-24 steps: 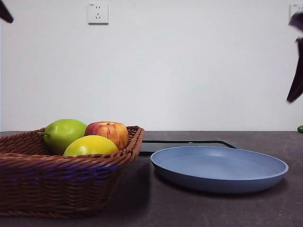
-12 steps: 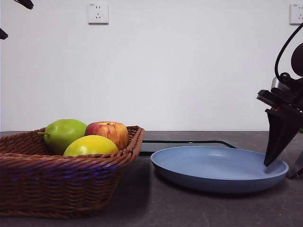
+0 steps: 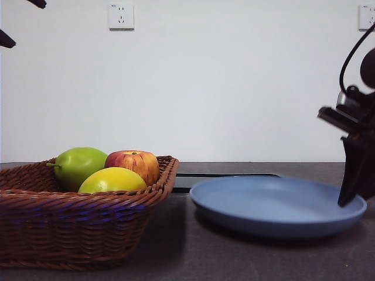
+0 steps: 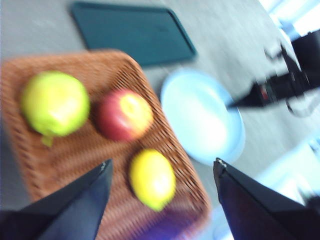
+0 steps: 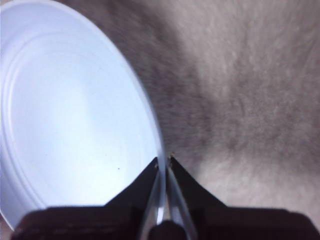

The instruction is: Take the lemon from the basket,put the lemon in the plate,hand out the plate

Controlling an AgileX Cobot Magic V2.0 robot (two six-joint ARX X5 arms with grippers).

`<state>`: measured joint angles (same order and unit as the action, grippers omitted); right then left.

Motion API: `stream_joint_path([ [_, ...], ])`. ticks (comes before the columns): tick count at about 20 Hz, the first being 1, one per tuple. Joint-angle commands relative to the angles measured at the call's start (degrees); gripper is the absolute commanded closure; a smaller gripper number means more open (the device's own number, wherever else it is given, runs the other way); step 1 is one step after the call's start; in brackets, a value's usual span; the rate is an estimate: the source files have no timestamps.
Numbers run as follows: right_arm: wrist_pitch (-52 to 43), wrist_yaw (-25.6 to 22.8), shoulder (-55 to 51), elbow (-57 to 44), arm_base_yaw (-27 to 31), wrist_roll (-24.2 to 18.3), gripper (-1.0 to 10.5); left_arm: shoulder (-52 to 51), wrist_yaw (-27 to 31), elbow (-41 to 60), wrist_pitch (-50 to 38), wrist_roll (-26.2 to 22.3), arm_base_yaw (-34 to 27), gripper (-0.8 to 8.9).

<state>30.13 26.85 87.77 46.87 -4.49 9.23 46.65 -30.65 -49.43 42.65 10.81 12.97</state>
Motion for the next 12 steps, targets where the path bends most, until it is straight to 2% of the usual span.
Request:
stream_joint_path([
  [1,0.5,0.3,-3.4,1.6,-0.1,0.3,9.4,0.6,0.5,-1.8,-0.2,0.1,4.4,4.61],
  [5,3.6,0.2,-10.4,3.1,-0.1,0.3,9.4,4.0,12.0,-3.3,-0.1,-0.2,15.0,4.60],
  [12,5.2,0.2,-18.1,4.3,0.0,0.3,9.4,21.0,25.6,-7.5,-0.7,-2.7,30.0,4.60],
])
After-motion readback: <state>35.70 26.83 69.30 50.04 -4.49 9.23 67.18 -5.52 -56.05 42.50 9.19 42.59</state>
